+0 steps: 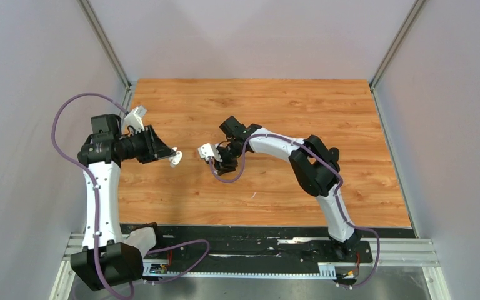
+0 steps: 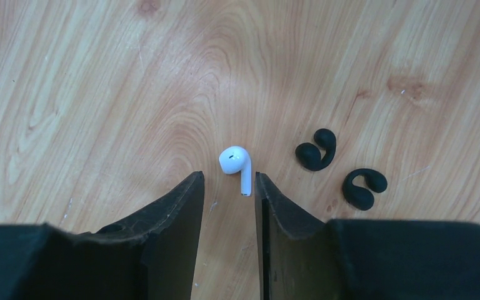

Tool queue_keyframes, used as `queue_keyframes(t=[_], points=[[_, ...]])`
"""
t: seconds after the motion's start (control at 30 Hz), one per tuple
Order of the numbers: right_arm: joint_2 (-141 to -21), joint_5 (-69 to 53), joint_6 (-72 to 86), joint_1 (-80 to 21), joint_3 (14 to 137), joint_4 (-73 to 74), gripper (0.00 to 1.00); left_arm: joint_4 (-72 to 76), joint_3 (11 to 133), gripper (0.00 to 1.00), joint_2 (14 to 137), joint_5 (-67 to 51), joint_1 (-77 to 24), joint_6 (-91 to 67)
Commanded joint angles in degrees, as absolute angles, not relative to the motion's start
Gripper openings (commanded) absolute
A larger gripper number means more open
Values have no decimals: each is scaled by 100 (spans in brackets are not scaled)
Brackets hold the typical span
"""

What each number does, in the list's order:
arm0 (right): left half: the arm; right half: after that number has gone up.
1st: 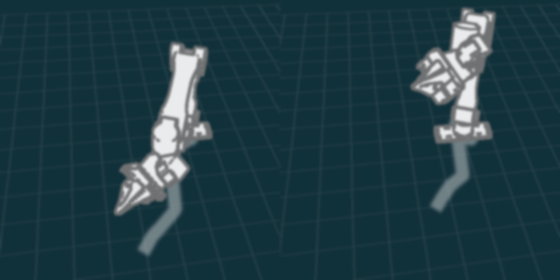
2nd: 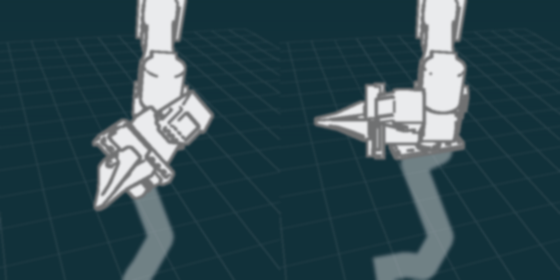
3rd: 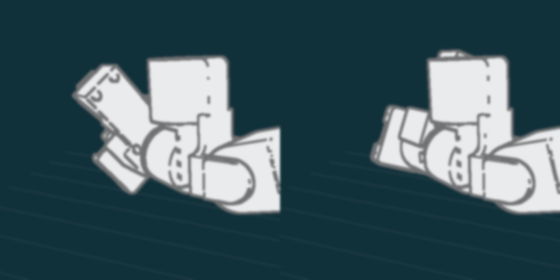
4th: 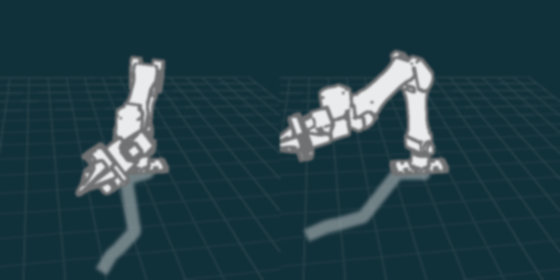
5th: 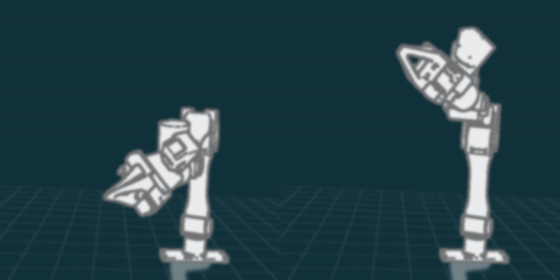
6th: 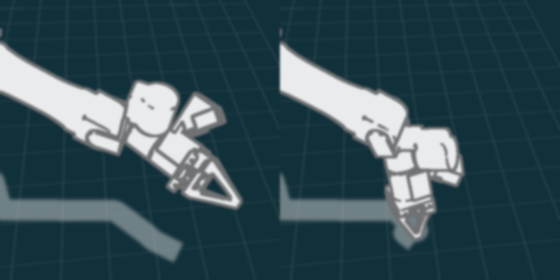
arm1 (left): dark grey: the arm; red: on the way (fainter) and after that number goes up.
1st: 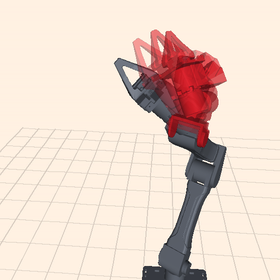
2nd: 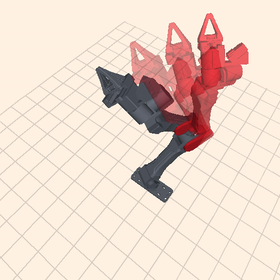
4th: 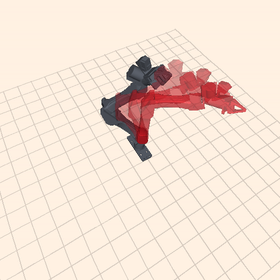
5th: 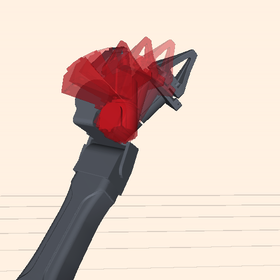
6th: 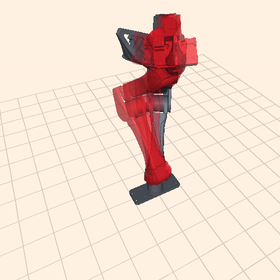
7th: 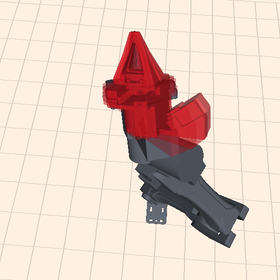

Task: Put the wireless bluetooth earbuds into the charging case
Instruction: Adjust the earbud at the center of the board.

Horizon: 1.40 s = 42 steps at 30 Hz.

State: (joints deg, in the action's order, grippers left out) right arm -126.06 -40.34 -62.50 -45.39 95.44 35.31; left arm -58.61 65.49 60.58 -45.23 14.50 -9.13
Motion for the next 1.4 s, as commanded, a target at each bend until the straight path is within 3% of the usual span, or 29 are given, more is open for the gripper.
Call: queue_keyframes(t=[0.0, 0.4, 0.6, 0.77, 0.87, 0.97, 1.07, 1.27, 1.37], points=[[-12701, -4183, -6375, -4602, 9836, 3499, 36, -5827, 6487, 0, 5880, -4578, 1525, -958], [-13020, -4152, -6113, -4702, 10020, 3481, 37, -5715, 6565, 0, 6109, -4647, 1532, -967], [-12995, -4012, -5721, -4695, 9952, 3468, 28, -5683, 6530, 0, 6129, -4719, 1538, -973], [-12628, -3512, -3831, -4616, 9629, 2962, 17, -5332, 6461, 0, 6192, -4834, 1531, -1128], [-12075, -2905, -2612, -4465, 8858, 2287, 13, -4918, 6386, 0, 6266, -4831, 1532, -1340], [-11406, -2208, -1764, -4416, 8061, 1890, 0, -4605, 6261, 0, 6378, -4888, 1521, -1509], [-10780, -1798, -730, -4230, 7374, 1817, 0, -4380, 6263, 0, 6597, -4874, 1358, -1537], [-9806, 638, 1169, -4156, 6223, 1845, 0, -4190, 6500, 0, 6932, -4751, 809, -1382], [-9626, 1158, 1552, -4144, 5947, 1871, 0, -4265, 6694, 0, 7187, -4739, 503, -1205]])
